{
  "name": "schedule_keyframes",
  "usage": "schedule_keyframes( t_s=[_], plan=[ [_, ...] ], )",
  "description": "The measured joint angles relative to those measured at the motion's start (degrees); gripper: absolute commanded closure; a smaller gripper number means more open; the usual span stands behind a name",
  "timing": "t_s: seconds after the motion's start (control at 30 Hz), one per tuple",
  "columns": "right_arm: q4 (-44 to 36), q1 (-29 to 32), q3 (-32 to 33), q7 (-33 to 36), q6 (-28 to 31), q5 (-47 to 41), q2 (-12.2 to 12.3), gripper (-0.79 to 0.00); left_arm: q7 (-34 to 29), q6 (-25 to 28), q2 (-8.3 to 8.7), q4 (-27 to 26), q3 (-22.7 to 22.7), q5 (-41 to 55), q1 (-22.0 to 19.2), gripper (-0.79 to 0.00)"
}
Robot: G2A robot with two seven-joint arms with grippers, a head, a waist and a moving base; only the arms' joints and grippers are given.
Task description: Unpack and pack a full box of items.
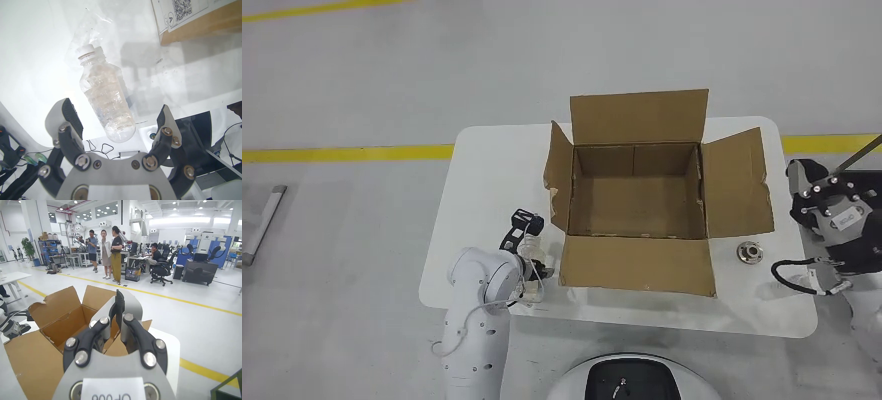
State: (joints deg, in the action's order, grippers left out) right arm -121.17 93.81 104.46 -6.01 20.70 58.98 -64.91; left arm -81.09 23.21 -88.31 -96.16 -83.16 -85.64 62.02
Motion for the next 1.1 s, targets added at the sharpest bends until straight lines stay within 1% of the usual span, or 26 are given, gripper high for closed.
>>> schedule_keyframes(
  t_s=[0.3, 0.4, 0.47, 0.57, 0.67, 0.77, 1.0, 1.1],
  plan=[
    [0.6, 0.2, -1.2, 0.2, 0.1, 1.1, -0.2, 0.000, 0.1, -0.1, 0.01, 0.0, 0.0, -0.1, 0.1, -0.785],
    [0.7, 0.0, -1.3, 0.2, 0.1, 1.5, -0.2, 0.000, 2.7, -1.2, 0.27, 0.2, -0.3, -0.8, 1.2, -0.785],
    [1.0, 0.0, -1.2, 0.2, 0.2, 1.6, -0.2, 0.000, 2.6, -1.8, 0.46, 0.4, -0.8, -0.6, 1.3, -0.785],
    [1.5, -0.2, -1.2, 0.3, 0.3, 1.6, -0.2, 0.000, 0.7, -3.3, 0.66, 1.6, -1.8, 1.5, 0.7, -0.785],
    [1.7, -0.3, -1.3, 0.4, 0.4, 1.8, -0.2, 0.000, -0.6, -3.8, 0.91, 3.4, -1.8, 2.7, -0.1, -0.785],
    [1.8, -0.4, -1.4, 0.4, 0.3, 1.9, -0.3, 0.000, -0.3, -4.3, 1.09, 4.9, -1.2, 2.2, -0.5, -0.785],
    [2.3, -0.8, -1.4, 0.5, 0.3, 2.1, -0.3, 0.000, 0.5, -6.7, 1.65, 10.6, -1.0, 1.1, -2.5, -0.785],
    [2.5, -0.8, -1.2, 0.5, 0.5, 2.1, -0.3, 0.000, 1.1, -7.0, 1.86, 11.6, -0.6, 0.4, -3.0, -0.785]
  ],
)
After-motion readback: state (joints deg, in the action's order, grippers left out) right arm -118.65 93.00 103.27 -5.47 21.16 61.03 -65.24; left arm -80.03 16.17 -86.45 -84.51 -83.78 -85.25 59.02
